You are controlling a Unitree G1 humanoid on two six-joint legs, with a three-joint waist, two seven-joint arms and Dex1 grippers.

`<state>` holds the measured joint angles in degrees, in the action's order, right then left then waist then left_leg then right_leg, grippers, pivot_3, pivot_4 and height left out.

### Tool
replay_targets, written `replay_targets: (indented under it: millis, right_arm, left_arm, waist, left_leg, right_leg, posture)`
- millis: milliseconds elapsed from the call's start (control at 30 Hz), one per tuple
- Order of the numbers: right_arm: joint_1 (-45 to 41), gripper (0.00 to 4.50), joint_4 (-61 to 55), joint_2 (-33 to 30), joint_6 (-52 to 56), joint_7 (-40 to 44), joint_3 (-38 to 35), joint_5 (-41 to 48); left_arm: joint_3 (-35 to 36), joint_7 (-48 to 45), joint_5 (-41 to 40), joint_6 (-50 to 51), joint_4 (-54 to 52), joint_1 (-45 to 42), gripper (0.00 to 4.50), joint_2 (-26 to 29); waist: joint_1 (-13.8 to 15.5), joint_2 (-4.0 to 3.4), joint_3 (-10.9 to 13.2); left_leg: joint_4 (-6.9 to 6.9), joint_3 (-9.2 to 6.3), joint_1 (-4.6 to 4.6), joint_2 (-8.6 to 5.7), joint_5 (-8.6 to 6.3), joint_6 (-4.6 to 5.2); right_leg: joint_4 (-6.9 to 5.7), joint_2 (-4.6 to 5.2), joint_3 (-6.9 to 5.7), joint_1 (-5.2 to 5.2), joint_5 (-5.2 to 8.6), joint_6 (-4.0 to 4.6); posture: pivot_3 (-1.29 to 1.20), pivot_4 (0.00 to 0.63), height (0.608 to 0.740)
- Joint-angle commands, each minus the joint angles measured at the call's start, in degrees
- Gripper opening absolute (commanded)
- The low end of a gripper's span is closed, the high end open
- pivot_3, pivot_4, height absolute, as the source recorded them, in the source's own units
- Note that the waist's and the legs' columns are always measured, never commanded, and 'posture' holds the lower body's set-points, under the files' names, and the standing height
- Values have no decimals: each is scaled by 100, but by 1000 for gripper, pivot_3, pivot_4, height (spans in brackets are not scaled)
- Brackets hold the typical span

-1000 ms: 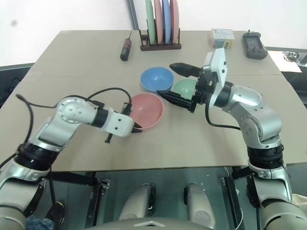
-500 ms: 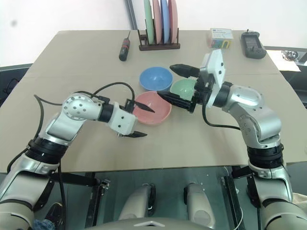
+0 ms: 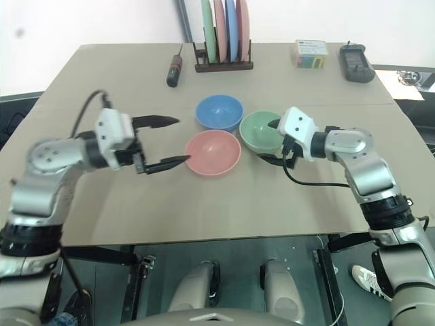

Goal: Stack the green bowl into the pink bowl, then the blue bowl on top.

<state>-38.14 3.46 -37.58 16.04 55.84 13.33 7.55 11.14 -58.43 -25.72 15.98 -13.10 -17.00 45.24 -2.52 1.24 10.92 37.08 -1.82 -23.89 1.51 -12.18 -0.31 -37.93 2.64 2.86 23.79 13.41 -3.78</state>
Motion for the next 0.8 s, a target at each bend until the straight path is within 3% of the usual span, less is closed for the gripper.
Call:
replay_targets:
  millis: [33, 300, 367, 400, 433, 600, 667, 800]
  right_arm:
    - [-387, 4500, 382, 124, -234, 132, 209, -306]
    - [-1121, 4500, 1767, 552, -823, 250, 603, -932]
    - [-1268, 3923, 2059, 648, -972, 287, 640, -1029]
    - [-1311, 3379, 2156, 675, -1027, 315, 645, -1064]
    - [-1375, 3205, 2292, 702, -1119, 355, 666, -1118]
    - [-1567, 955, 2777, 791, -1427, 512, 674, -1271]
    - [-1599, 252, 2880, 813, -1500, 550, 671, -1305]
    - [-1624, 111, 2958, 845, -1569, 594, 633, -1359]
  left_arm:
    - [923, 503, -717, 533, -725, 635, 4419, -133]
    - [2095, 1259, -1262, 527, -1261, 1805, 4419, -758]
    - [2326, 1311, -1398, 459, -1352, 2058, 4500, -889]
    - [2396, 1311, -1455, 440, -1392, 2159, 4500, -923]
    - [2472, 1309, -1543, 445, -1469, 2292, 4500, -969]
    - [2609, 1360, -1697, 331, -1729, 2757, 4500, -1137]
    - [2587, 1316, -1725, 283, -1753, 2869, 4500, -1149]
    - [2511, 1195, -1829, 281, -1788, 2983, 4500, -1081]
  waist:
    - [12, 0, 0]
    - [16, 1, -1]
    - [21, 1, -1]
    - [24, 1, -1]
    - [26, 1, -1]
    - [31, 1, -1]
    - [28, 1, -1]
    - [15, 1, -1]
  left_leg:
    - [0, 0, -1, 0, 0, 0]
    - [2, -1, 3, -1, 0, -1]
    - [1, -2, 4, -1, 0, -1]
    - [1, -4, 4, -1, 0, -1]
    - [-1, -2, 3, -1, 0, -1]
    - [0, -2, 4, -4, 0, -2]
    - [0, -2, 5, -4, 0, -2]
    - [0, 0, 6, -4, 0, -2]
  right_leg:
    - [2, 0, -1, 0, 0, 0]
    - [3, 3, -2, -6, -1, 2]
    - [3, 3, -4, -6, -1, 3]
    - [3, 3, -6, -6, -1, 3]
    - [4, 3, -4, -6, -1, 4]
    - [6, 6, -5, -8, -1, 4]
    - [5, 5, -5, -9, 0, 5]
    - [5, 5, -4, -8, 0, 5]
  posture:
    - [0, 150, 740]
    - [0, 150, 740]
    - [0, 150, 740]
    - [0, 150, 740]
    - [0, 150, 740]
    - [0, 150, 740]
    - [0, 150, 740]
    - [0, 150, 740]
